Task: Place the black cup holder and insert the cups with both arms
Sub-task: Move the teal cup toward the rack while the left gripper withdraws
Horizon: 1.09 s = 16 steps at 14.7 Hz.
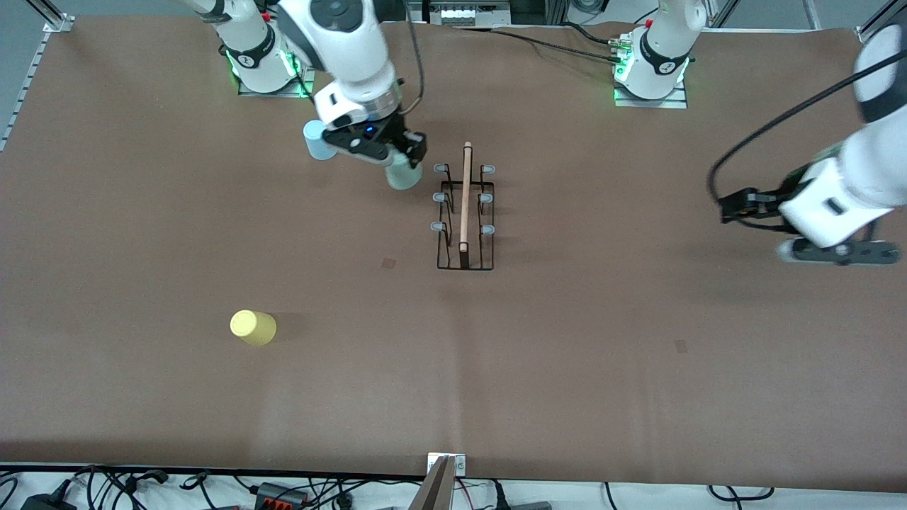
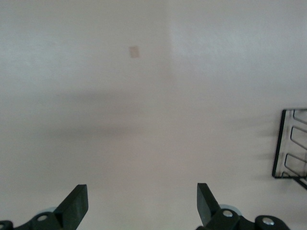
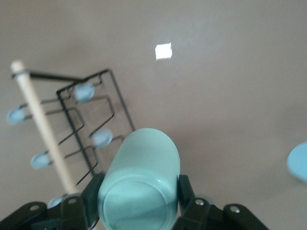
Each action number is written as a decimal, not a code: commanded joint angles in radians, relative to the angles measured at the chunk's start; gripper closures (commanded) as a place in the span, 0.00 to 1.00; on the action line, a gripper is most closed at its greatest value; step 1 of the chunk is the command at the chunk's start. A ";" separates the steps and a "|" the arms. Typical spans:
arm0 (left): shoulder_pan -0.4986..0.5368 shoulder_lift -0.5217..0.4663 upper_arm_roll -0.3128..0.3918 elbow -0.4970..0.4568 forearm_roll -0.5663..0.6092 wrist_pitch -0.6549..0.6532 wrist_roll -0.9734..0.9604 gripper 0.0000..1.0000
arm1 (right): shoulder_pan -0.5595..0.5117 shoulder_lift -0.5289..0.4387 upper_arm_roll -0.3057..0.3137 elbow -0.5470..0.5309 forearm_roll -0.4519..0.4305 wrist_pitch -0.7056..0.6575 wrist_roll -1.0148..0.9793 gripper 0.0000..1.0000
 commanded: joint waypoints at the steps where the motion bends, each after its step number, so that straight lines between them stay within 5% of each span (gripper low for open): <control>1: -0.131 -0.188 0.192 -0.218 -0.079 0.089 0.085 0.00 | 0.074 0.061 -0.002 0.064 0.000 -0.012 0.124 0.76; 6: -0.183 -0.367 0.249 -0.451 -0.011 0.277 0.145 0.00 | 0.114 0.113 0.012 0.069 -0.016 0.014 0.155 0.76; 16: -0.188 -0.290 0.232 -0.351 0.027 0.199 0.148 0.00 | 0.108 0.165 0.014 0.069 -0.067 0.068 0.155 0.76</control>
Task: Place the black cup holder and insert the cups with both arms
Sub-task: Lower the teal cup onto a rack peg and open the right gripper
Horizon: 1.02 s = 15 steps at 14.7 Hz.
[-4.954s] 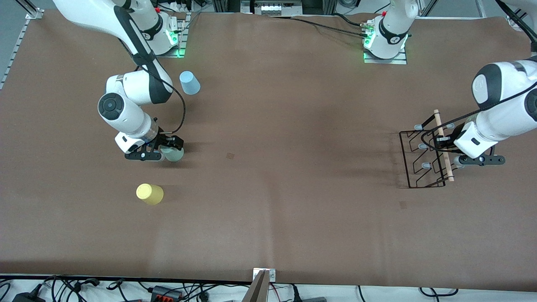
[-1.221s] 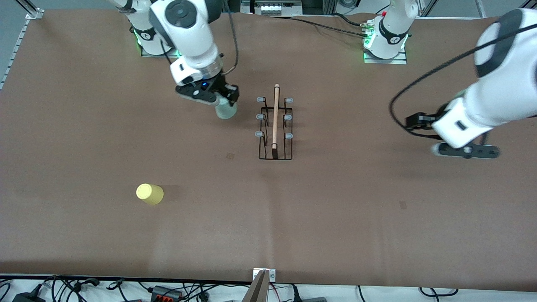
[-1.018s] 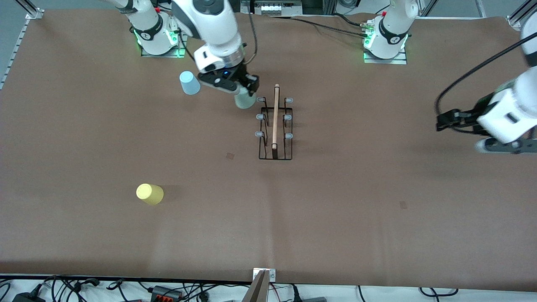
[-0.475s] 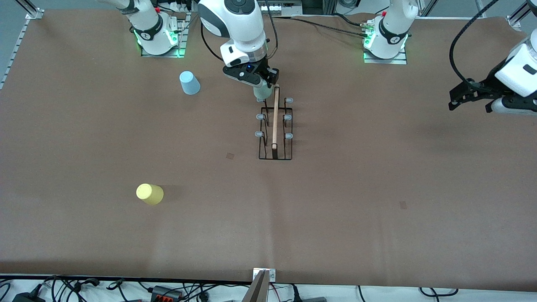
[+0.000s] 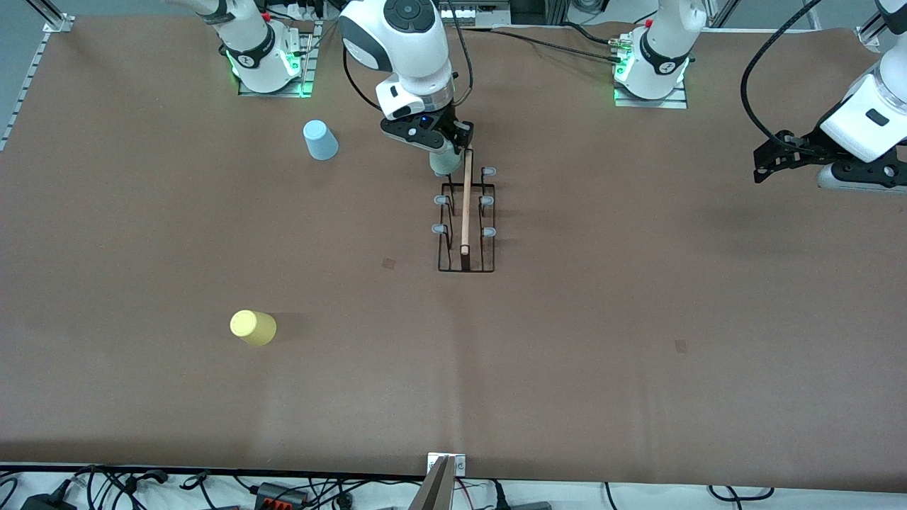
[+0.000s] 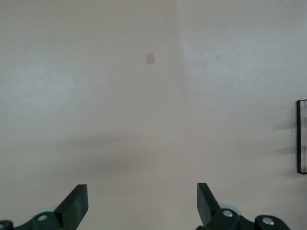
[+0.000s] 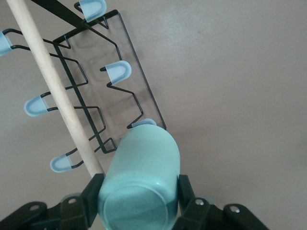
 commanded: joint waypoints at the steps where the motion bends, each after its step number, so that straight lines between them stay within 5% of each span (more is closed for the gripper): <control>1: -0.006 0.027 0.004 0.044 0.016 -0.028 0.018 0.00 | -0.004 0.031 0.005 0.019 -0.027 0.013 0.021 0.76; 15: -0.006 0.027 0.006 0.053 0.010 -0.033 0.026 0.00 | -0.023 0.011 0.004 0.021 -0.027 0.010 0.006 0.76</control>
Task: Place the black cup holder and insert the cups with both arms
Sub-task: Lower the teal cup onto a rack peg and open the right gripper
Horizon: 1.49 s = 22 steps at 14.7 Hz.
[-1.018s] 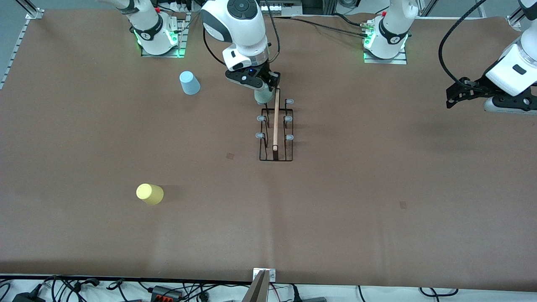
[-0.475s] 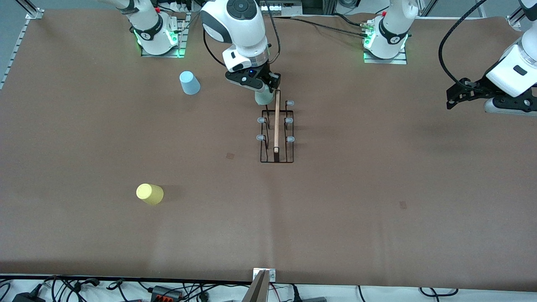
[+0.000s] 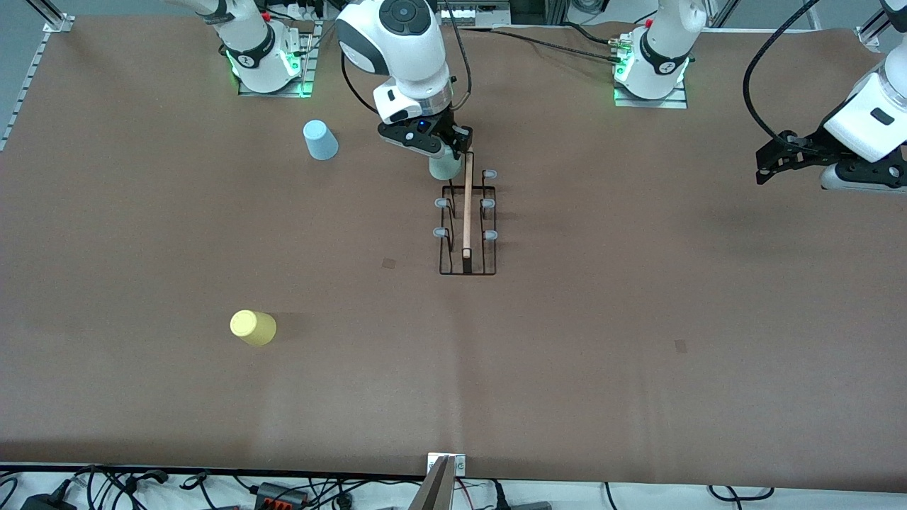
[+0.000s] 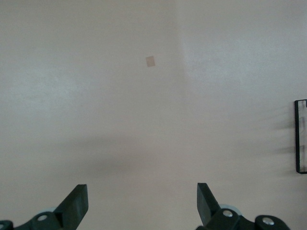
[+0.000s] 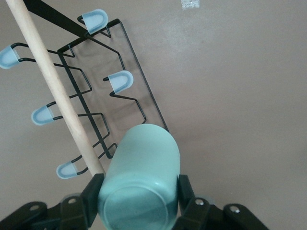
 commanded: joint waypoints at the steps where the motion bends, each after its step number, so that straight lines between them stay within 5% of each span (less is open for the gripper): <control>1: -0.006 0.015 0.004 0.033 0.010 -0.025 0.022 0.00 | -0.009 0.011 0.007 0.008 -0.019 0.001 0.008 0.76; 8: -0.004 0.015 0.004 0.031 0.010 -0.046 0.023 0.00 | -0.012 0.023 0.007 0.007 -0.019 0.004 0.008 0.75; 9: -0.004 0.015 0.004 0.033 0.010 -0.046 0.025 0.00 | -0.012 0.029 0.007 0.007 -0.019 0.007 0.005 0.67; 11: -0.004 0.015 0.004 0.033 0.010 -0.051 0.023 0.00 | -0.016 0.043 0.007 0.007 -0.026 0.015 -0.005 0.01; 17: -0.004 0.015 0.004 0.033 0.010 -0.052 0.023 0.00 | -0.087 -0.014 0.006 0.010 -0.023 -0.006 -0.127 0.00; 22: -0.004 0.015 0.004 0.033 0.010 -0.054 0.023 0.00 | -0.336 -0.071 0.004 -0.001 -0.023 -0.068 -0.580 0.00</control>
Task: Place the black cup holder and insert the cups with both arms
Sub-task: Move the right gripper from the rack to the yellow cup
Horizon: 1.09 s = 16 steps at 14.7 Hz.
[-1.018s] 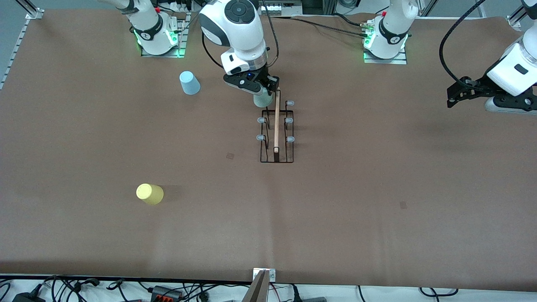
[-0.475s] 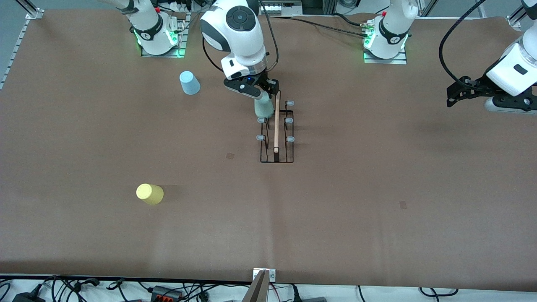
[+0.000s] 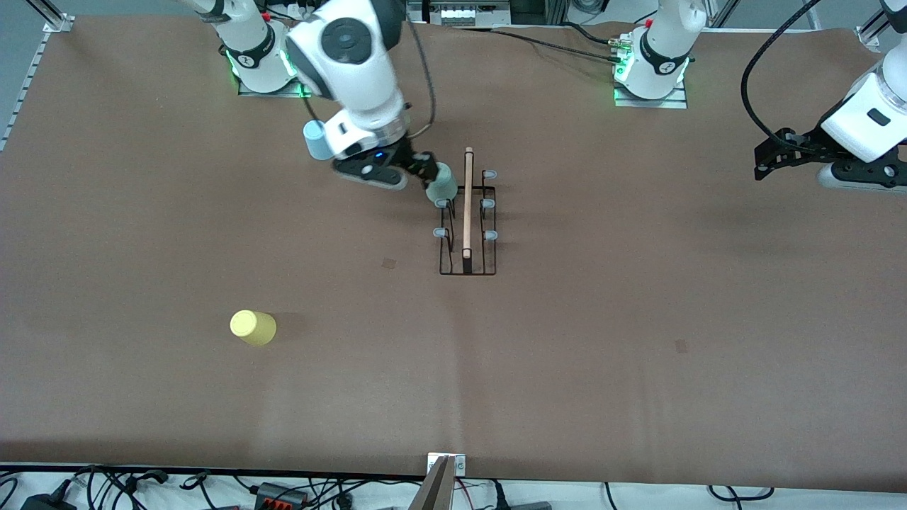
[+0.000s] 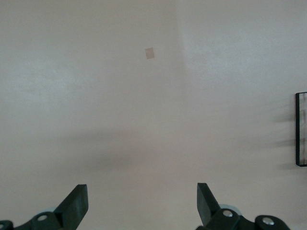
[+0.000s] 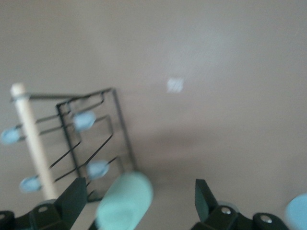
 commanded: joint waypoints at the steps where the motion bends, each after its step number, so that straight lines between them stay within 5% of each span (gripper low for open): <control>1: -0.006 0.013 0.004 0.031 0.010 -0.022 0.022 0.00 | -0.183 -0.011 0.013 -0.013 -0.008 -0.020 -0.321 0.00; 4: -0.006 0.015 0.004 0.030 0.010 -0.022 0.022 0.00 | -0.345 0.022 -0.010 -0.018 -0.005 -0.008 -0.696 0.00; 8: -0.006 0.015 0.004 0.031 0.008 -0.021 0.022 0.00 | -0.370 0.090 -0.117 -0.010 -0.012 0.119 -1.012 0.00; 13: -0.006 0.015 0.003 0.030 0.010 -0.022 0.022 0.00 | -0.367 0.278 -0.223 0.094 -0.049 0.265 -1.205 0.00; 16: -0.006 0.015 0.004 0.030 0.008 -0.050 0.017 0.00 | -0.368 0.367 -0.234 0.186 -0.046 0.278 -1.249 0.00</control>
